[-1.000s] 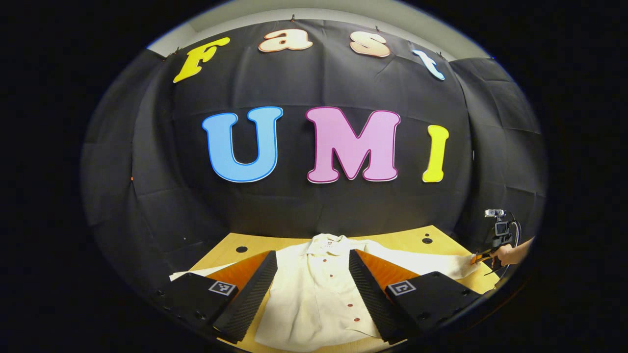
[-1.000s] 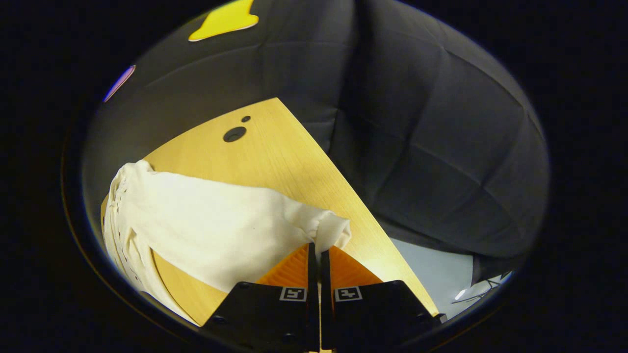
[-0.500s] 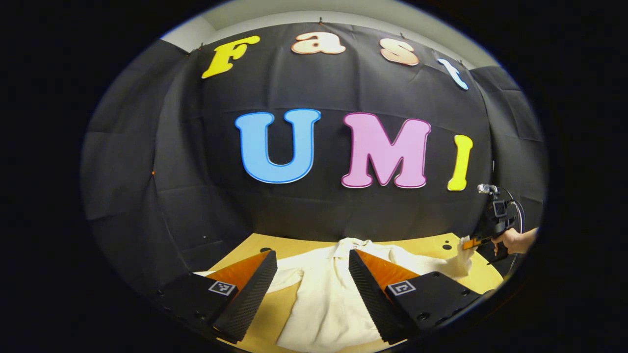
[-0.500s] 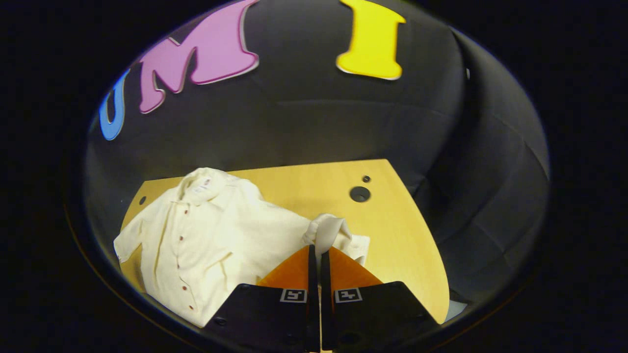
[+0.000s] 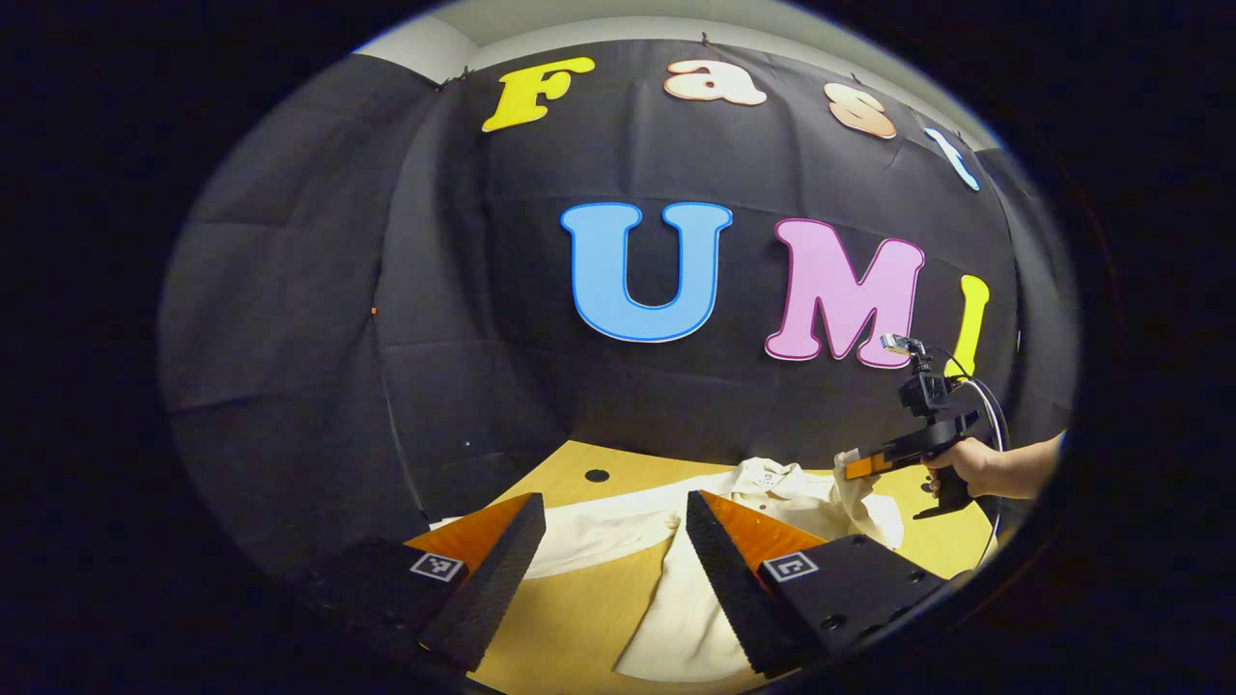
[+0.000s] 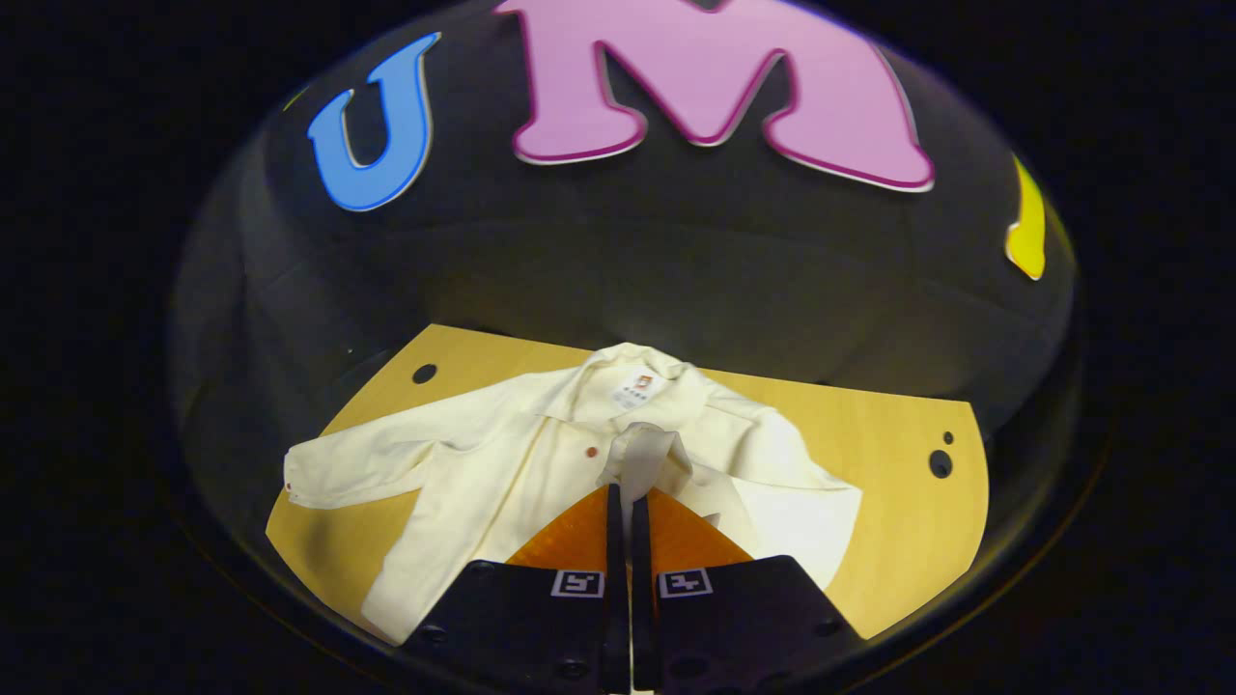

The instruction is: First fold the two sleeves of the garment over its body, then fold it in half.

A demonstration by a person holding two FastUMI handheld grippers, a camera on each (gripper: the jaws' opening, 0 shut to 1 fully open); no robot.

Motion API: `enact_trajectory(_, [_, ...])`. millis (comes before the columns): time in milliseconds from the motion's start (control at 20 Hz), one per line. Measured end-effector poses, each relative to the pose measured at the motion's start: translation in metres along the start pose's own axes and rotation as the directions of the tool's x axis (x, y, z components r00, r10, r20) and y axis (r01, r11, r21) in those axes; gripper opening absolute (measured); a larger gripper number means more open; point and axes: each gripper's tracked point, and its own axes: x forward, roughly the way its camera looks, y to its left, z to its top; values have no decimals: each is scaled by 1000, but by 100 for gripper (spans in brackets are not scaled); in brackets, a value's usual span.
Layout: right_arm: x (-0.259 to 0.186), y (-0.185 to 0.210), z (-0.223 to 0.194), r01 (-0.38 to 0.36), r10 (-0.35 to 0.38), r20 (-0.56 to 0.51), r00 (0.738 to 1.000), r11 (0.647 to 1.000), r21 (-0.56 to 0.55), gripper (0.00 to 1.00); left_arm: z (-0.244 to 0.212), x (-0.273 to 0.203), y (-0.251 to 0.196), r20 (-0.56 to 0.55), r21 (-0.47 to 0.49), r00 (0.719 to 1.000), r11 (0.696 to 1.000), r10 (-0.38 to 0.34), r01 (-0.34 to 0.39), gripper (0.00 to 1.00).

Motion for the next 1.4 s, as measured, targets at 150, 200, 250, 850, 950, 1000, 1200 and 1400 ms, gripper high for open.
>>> enact_trajectory(150, [22, 43, -8, -69, 69, -28, 997, 998, 11, 5, -11, 0, 30, -20, -5, 999, 999, 42, -42, 96])
enact_trajectory(200, [30, 56, -11, -86, 87, -37, 996, 996, 19, 5, -16, 0, 40, -26, -13, 998, 999, 53, -53, 96])
enact_trajectory(250, [36, 66, -12, -103, 104, -41, 994, 994, 26, 5, -23, 0, 48, -38, -25, 997, 998, 61, -62, 96])
enact_trajectory(850, [12, 64, 6, -70, 69, 155, 986, 998, 0, 98, -92, 36, 98, -144, -144, 985, 982, 98, -119, 95])
enact_trajectory(950, [-25, 41, 19, -1, 15, 233, 972, 998, -59, 98, -101, 53, 115, -182, -158, 976, 976, 120, -150, 96])
enact_trajectory(1000, [-42, 27, 22, 38, -12, 267, 964, 995, -92, 98, -108, 62, 126, -202, -159, 970, 973, 136, -169, 96])
enact_trajectory(1200, [-125, -21, 45, 206, -140, 439, 887, 973, -107, 98, -142, 100, 174, -273, -133, 947, 968, 170, -212, 96])
enact_trajectory(1400, [-206, -51, 49, 321, -223, 554, 802, 943, -85, 97, -180, 138, 201, -365, -109, 920, 974, 145, -197, 96])
